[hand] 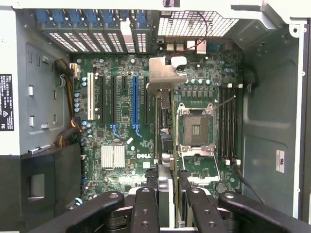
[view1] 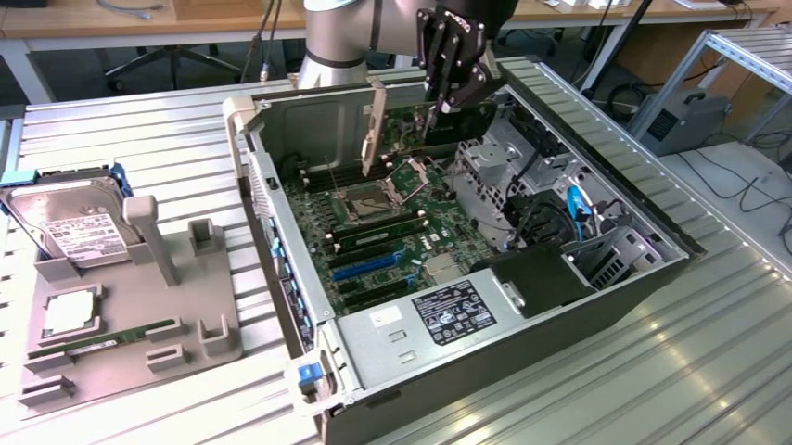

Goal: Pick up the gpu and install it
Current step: 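Insert the gpu into the slot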

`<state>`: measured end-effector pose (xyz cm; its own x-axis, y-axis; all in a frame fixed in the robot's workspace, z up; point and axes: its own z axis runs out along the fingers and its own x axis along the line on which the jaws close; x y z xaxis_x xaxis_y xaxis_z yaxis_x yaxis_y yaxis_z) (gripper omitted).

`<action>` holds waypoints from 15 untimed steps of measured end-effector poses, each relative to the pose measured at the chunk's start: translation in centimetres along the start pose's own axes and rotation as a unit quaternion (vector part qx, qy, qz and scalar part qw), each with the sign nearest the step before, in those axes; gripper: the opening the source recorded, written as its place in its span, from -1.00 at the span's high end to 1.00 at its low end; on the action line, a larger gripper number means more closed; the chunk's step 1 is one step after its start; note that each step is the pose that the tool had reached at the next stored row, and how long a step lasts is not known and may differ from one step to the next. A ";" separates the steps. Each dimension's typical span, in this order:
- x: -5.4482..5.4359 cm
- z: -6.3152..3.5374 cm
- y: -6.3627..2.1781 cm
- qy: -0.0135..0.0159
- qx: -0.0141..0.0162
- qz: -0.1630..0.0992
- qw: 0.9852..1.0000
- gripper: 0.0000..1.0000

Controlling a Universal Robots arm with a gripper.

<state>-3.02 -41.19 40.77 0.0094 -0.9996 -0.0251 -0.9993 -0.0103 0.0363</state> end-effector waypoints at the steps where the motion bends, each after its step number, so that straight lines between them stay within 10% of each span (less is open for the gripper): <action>1: 0.0 0.00 0.00 0.000 0.000 -0.001 1.000 0.45; 15: 0.0 0.03 0.00 0.002 -0.001 -0.046 0.999 0.45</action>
<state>-3.02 -41.19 40.74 0.1010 -0.9946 -0.0251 -0.9941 -0.1019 0.0363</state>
